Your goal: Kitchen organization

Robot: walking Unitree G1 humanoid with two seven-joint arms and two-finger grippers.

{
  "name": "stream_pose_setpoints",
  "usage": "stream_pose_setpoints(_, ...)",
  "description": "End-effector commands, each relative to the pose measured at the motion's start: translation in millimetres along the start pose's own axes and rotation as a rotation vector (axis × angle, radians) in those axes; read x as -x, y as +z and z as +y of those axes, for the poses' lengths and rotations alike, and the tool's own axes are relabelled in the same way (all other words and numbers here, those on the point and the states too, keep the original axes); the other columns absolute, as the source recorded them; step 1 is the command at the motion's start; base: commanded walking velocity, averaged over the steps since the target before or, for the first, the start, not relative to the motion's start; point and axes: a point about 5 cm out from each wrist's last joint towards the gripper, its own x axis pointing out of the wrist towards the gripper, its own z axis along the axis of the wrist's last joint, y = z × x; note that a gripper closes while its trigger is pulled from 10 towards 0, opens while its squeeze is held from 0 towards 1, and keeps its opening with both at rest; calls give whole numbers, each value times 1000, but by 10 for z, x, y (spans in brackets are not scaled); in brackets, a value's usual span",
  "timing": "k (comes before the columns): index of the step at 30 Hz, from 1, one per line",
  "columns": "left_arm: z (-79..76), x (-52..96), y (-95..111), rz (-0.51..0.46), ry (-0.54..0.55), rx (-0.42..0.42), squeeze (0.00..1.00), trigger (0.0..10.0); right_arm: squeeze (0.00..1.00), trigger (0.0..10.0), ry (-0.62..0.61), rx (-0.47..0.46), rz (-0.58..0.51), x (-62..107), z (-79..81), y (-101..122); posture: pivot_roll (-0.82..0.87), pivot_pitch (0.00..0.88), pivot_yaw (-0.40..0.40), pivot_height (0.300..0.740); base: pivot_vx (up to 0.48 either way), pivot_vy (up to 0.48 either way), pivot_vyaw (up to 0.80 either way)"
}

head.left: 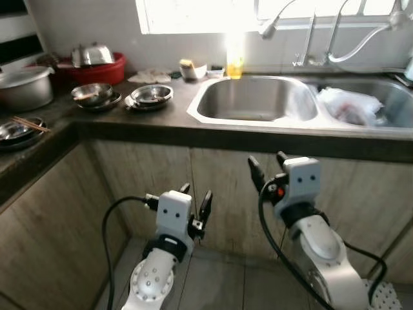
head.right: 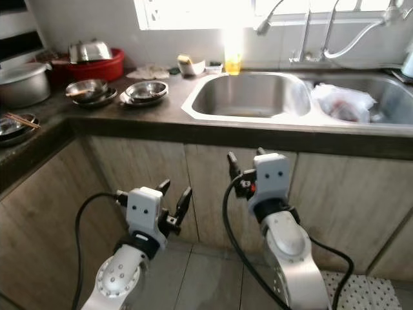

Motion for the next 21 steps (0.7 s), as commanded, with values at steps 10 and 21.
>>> stream_pose_setpoints(10, 97, -7, 18, -2, 47, -21, 0, 10000, 0, 10000, 17, -7, -21, -22, 53, 49, 83, 12, 0, 740, 0, 0, 0)
stream_pose_setpoints(21, 99, -5, 18, 3, 47, -25, 0, 10000, 0, 10000, 49, 4, -9, 3, 89, 26, 83, 16, 0, 740, 70, 0, 273)
